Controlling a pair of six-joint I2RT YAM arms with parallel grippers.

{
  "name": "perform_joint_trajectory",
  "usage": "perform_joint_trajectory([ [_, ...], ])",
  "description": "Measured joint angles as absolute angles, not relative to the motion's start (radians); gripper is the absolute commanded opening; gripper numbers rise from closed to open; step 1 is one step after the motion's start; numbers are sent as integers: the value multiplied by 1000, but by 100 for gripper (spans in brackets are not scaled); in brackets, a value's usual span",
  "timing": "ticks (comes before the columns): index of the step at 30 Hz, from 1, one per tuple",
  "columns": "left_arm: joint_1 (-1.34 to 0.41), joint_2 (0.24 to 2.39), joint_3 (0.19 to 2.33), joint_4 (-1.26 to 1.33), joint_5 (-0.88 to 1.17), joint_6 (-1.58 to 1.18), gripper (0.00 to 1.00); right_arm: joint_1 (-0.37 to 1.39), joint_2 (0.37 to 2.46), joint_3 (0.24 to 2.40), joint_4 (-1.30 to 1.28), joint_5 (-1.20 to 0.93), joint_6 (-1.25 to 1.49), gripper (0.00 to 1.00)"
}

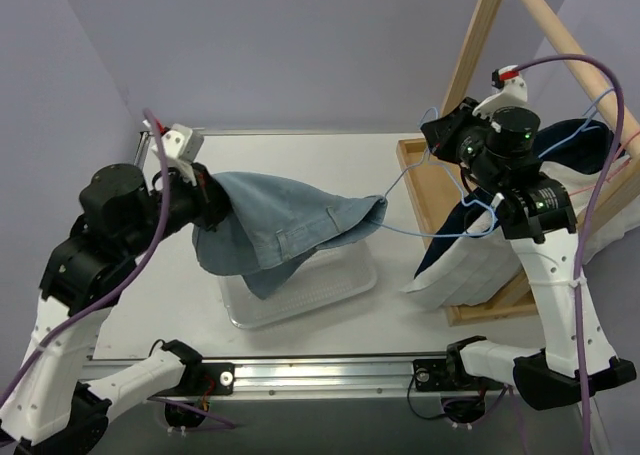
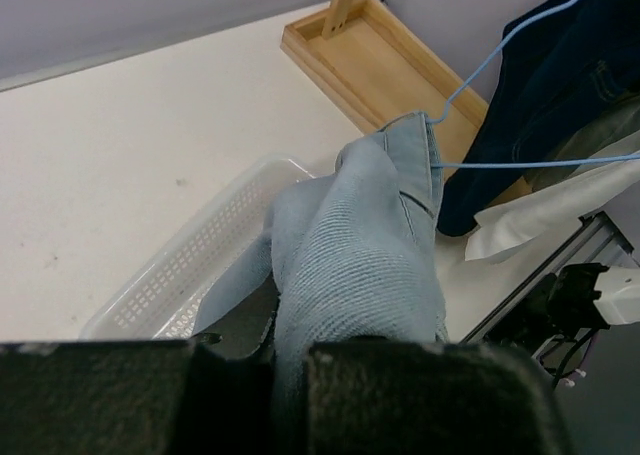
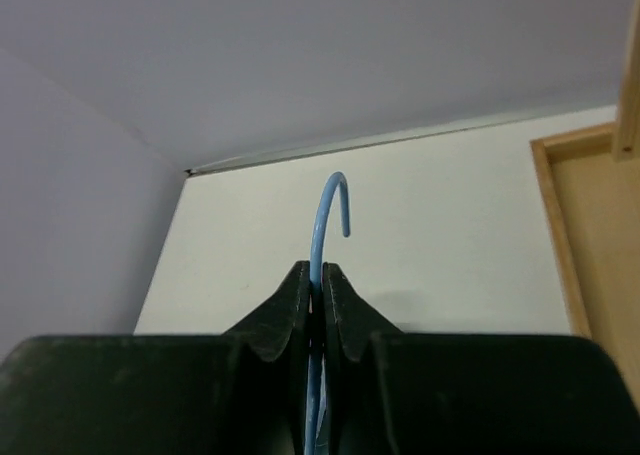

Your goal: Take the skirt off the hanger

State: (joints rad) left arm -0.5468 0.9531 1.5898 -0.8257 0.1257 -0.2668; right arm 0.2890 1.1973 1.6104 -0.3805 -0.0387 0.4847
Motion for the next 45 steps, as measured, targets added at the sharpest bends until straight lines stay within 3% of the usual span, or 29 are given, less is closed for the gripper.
perform_joint_trajectory([
  [7, -542, 1032, 1497, -801, 164, -261, 2, 289, 1223, 1879, -412, -297, 491, 0],
  [12, -540, 1039, 1391, -772, 181, -259, 2, 289, 1244, 1922, -405, -418, 508, 0],
  [16, -539, 1043, 1293, -742, 225, -270, 3, 289, 1283, 1922, -416, -440, 511, 0],
  [25, -556, 1184, 1216, -683, 351, -273, 20, 332, 1339, 1921, -457, -351, 488, 0],
  [27, -570, 1245, 1216, -665, 371, -271, 28, 359, 1348, 1921, -474, -310, 474, 0],
  [28, -578, 1275, 1216, -656, 377, -267, 46, 369, 1355, 1921, -484, -290, 468, 0],
  [29, -588, 1306, 1216, -647, 376, -262, 92, 379, 1364, 1921, -491, -270, 461, 0],
  [34, -603, 1320, 1218, -645, 352, -258, 94, 415, 1434, 1921, -523, -168, 426, 0],
  [45, -604, 1109, 1391, -621, 351, -288, 94, 441, 1490, 1856, -527, 10, 417, 0],
])
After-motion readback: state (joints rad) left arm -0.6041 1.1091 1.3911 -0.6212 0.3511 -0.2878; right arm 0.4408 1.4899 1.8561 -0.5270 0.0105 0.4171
